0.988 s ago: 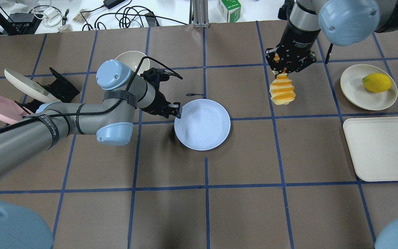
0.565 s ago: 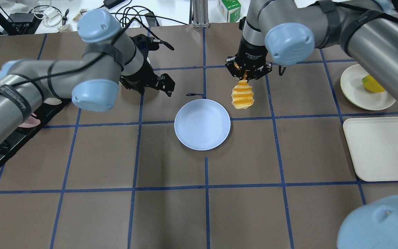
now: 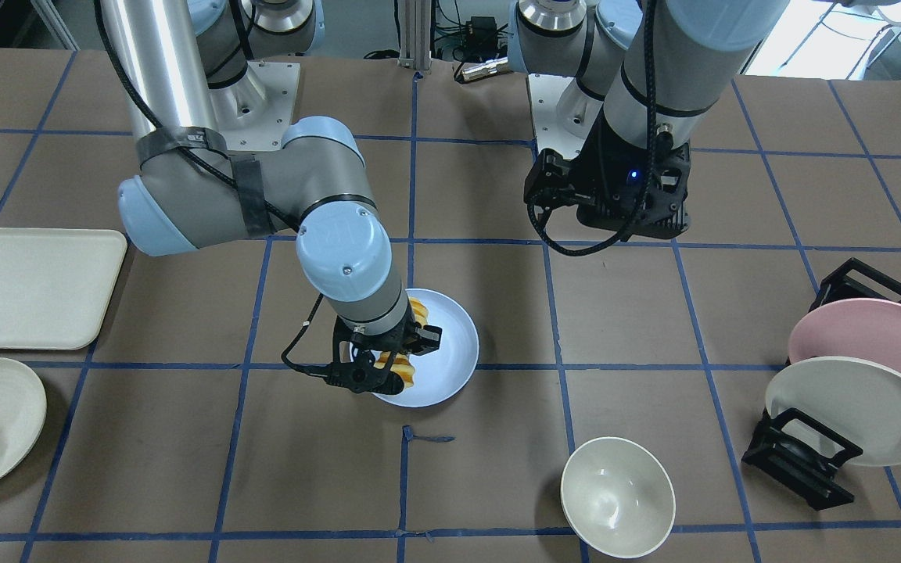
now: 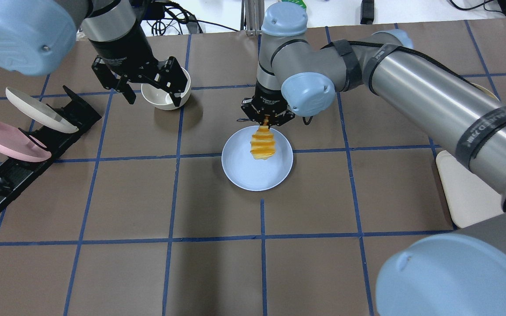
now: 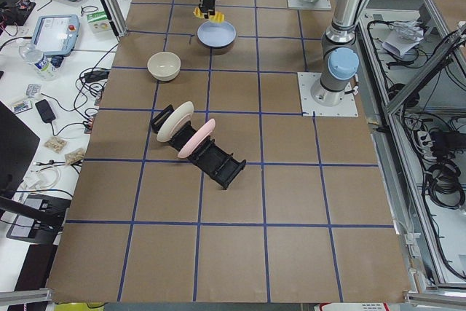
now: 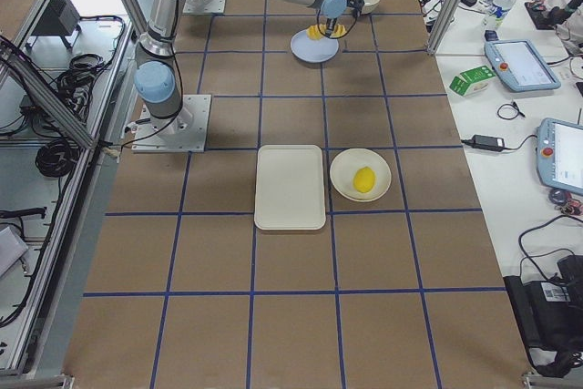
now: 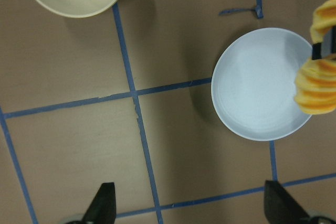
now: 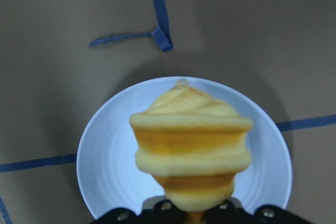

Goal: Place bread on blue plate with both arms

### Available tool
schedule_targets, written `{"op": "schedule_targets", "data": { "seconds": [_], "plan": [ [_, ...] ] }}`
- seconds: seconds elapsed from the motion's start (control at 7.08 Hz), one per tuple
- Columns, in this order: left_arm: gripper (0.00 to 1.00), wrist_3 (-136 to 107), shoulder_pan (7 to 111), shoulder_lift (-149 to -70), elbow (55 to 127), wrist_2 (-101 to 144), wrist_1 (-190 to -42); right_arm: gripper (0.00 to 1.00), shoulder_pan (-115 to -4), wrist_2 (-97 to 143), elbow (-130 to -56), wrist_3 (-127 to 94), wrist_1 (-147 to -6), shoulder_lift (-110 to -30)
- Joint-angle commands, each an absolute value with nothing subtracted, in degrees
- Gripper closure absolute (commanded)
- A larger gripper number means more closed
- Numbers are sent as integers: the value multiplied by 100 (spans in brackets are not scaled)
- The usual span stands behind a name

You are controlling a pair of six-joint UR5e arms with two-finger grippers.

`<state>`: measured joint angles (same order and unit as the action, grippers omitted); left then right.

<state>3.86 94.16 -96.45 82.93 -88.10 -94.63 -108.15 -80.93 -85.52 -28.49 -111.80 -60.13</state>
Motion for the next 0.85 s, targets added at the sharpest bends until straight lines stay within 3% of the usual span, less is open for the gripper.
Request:
{"op": "schedule_targets", "data": {
  "seconds": [0.0,0.42,0.56,0.71],
  "plan": [
    [0,325,9369,-9484,8279,-8842,-9606,100,-10995,-8068,-8849,-2865,-11284,-5880],
    [0,343,9352,-9413,8288,-8842,-9606,100,-11021,-7735,-8868,-2857,-11382,-5652],
    [0,317,9343,-9387,8305,-8851,-9615,65,-11021,-7734,-8877,-2865,-11582,-5643],
    [0,334,9343,-9404,8314,-8842,-9598,5,-11021,-7734,-8886,-2857,-11706,-5599]
  ]
}}
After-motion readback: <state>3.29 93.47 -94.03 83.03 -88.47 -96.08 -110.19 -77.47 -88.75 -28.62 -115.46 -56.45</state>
